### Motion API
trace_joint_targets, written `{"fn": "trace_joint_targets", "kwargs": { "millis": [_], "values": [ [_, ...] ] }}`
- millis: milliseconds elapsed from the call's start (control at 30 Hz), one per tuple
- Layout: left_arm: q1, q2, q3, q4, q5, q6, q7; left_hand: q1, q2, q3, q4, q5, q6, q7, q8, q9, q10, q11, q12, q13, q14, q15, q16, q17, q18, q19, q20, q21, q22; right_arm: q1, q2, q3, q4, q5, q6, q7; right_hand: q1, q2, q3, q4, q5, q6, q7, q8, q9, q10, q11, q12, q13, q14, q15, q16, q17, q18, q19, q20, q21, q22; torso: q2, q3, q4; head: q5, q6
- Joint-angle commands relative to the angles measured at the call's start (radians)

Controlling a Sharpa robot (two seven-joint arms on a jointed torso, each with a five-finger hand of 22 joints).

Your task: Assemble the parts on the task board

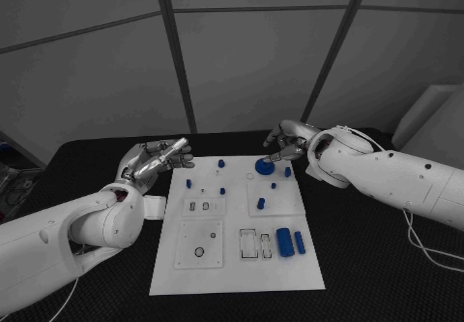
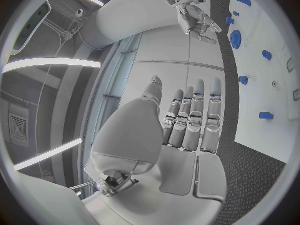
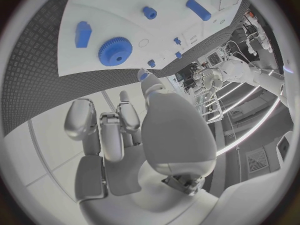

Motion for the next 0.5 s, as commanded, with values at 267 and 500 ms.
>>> {"fn": "trace_joint_targets", "kwargs": {
  "millis": [267, 500],
  "values": [
    [0.002, 0.003, 0.001, 0.0, -0.007, 0.017, 0.001, -0.001, 0.006, -0.001, -0.005, -0.006, -0.001, 0.002, -0.004, -0.001, -0.006, 0.001, -0.003, -0.001, -0.003, 0.005, -0.004, 0.001, 0.047, -0.007, 0.003, 0.006, 0.001, -0.007, 0.037, 0.0, -0.064, 0.001, 0.066, -0.001, 0.033, -0.008, -0.004, 0.025, 0.008, -0.041, 0.011, -0.004, -0.011, -0.009, 0.012, 0.005, 0.008, 0.088, 0.017, 0.009, 0.189, -0.015, 0.001, 0.013, 0.006, 0.002, 0.001, 0.001, -0.0006, 0.003, -0.008],
    [0.002, 0.004, 0.001, -0.001, -0.007, 0.015, -0.001, -0.001, 0.006, -0.001, -0.005, -0.006, -0.001, 0.002, -0.004, -0.001, -0.007, 0.001, -0.003, -0.001, -0.004, 0.005, -0.005, 0.001, 0.047, -0.007, 0.003, 0.007, 0.001, -0.018, 0.04, -0.001, -0.068, -0.007, 0.079, -0.002, 0.034, -0.009, -0.004, 0.027, 0.008, -0.043, 0.011, -0.004, -0.011, -0.009, 0.012, 0.006, 0.008, 0.088, 0.018, 0.009, 0.189, -0.015, 0.001, 0.013, 0.005, 0.001, 0.001, 0.0028, -0.0022, 0.01, -0.01]
  ]
}}
